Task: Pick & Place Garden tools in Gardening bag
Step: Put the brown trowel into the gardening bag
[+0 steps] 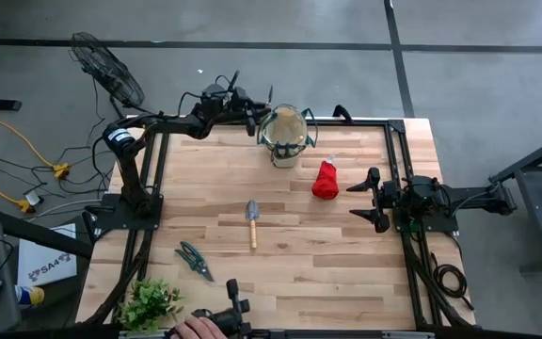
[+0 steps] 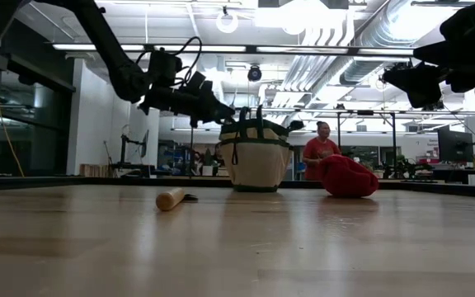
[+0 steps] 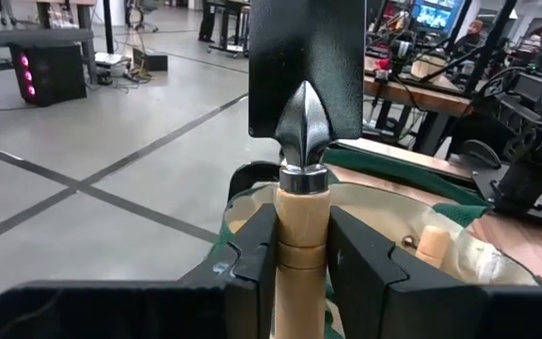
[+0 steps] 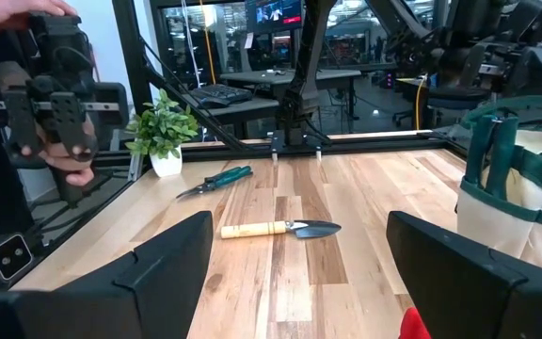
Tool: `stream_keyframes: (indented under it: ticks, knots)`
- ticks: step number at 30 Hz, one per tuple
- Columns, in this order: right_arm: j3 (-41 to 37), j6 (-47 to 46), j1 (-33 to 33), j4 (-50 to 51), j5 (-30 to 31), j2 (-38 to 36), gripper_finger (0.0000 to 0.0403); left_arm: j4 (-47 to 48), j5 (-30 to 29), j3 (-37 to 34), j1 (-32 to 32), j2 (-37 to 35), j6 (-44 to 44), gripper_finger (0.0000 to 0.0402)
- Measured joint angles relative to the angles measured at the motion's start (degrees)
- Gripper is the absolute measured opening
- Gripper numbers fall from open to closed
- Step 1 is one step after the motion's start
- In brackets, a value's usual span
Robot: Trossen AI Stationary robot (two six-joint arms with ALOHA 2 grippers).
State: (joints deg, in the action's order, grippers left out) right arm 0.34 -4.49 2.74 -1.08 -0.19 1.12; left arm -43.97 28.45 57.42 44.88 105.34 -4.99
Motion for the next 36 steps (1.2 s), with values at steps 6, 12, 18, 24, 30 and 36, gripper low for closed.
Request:
stream_keyframes:
  ticks: [6, 12, 18, 24, 30, 36]
  knots:
    - [0.0, 0.0, 0.0, 0.0, 0.0, 0.0, 0.0311, 0.0, 0.1, 0.1, -0.3, 0.0, 0.0, 0.0074]
    - [0.0, 0.0, 0.0, 0.0, 0.0, 0.0, 0.0311, 0.0, 0.0, 0.1, -0.3, 0.0, 0.0, 0.0074]
    - [0.0, 0.0, 0.0, 0.0, 0.0, 0.0, 0.0311, 0.0, -1.3, 0.1, -0.3, 0.0, -0.5, 0.0074]
    - [0.0, 0.0, 0.0, 0.0, 0.0, 0.0, 0.0311, 0.0, -2.0, 0.1, -0.3, 0.0, -0.4, 0.0074]
    - [0.0, 0.0, 0.0, 0.0, 0.0, 0.0, 0.0311, -4.8, -1.7, 0.3, -0.8, 3.2, -3.9, 0.0074]
    - [0.0, 0.0, 0.0, 0.0, 0.0, 0.0, 0.0311, -4.4, -2.0, 2.0, -1.8, 4.2, -4.4, 0.0074]
